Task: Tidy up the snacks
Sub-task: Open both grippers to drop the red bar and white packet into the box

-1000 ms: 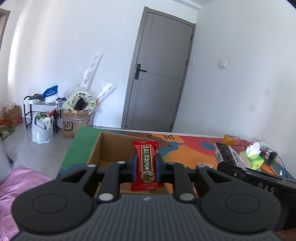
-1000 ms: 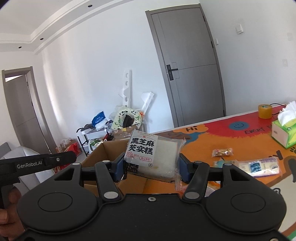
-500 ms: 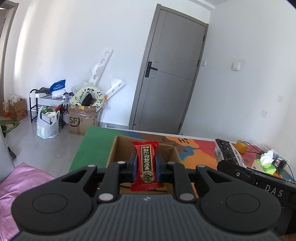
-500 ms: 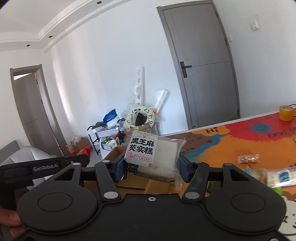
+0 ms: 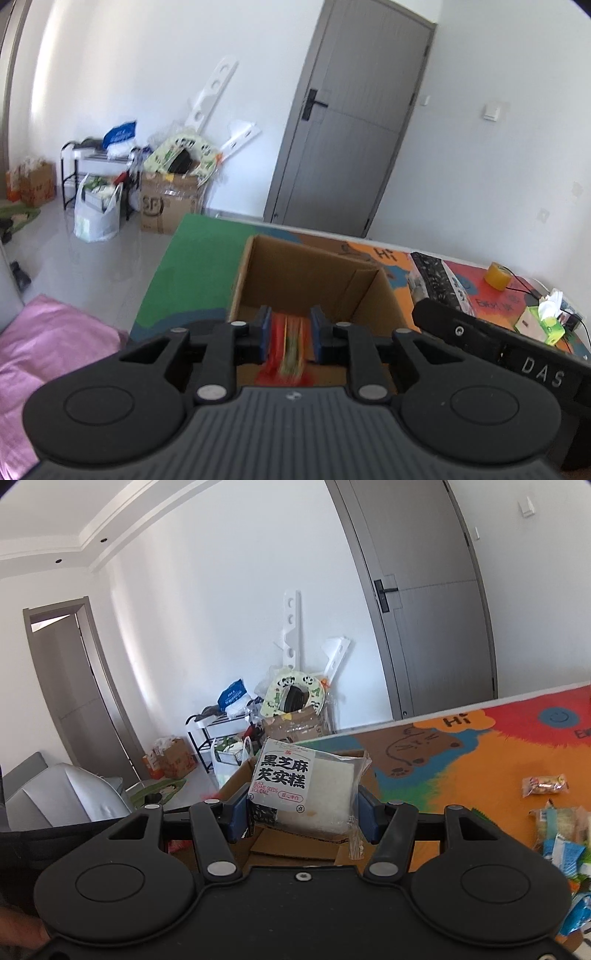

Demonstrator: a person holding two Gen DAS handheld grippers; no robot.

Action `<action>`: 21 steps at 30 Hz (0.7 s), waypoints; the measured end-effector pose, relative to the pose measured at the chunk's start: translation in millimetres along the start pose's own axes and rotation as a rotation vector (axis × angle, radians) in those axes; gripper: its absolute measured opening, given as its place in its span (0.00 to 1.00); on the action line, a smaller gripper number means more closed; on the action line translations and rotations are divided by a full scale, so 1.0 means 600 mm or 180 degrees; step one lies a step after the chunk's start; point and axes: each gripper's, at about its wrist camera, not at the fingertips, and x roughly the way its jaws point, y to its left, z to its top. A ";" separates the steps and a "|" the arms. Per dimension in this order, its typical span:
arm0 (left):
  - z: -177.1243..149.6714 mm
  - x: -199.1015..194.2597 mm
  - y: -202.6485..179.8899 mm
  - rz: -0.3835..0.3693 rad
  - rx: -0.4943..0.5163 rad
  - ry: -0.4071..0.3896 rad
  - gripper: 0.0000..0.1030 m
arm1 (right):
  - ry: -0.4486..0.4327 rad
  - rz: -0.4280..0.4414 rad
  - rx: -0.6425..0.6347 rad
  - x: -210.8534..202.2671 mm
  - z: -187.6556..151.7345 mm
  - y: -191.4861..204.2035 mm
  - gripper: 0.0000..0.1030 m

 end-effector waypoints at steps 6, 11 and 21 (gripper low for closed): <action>0.004 -0.017 0.015 0.0034 -0.0136 -0.0067 0.32 | 0.0052 0.0016 -0.0010 0.010 -0.001 0.008 0.55; 0.008 -0.035 0.030 0.0077 -0.0246 -0.0135 0.50 | 0.0079 0.0070 -0.0016 0.017 0.002 0.021 0.55; 0.007 -0.046 0.034 0.0156 -0.0284 -0.0134 0.68 | -0.0050 -0.0075 0.0025 -0.016 0.005 0.011 0.89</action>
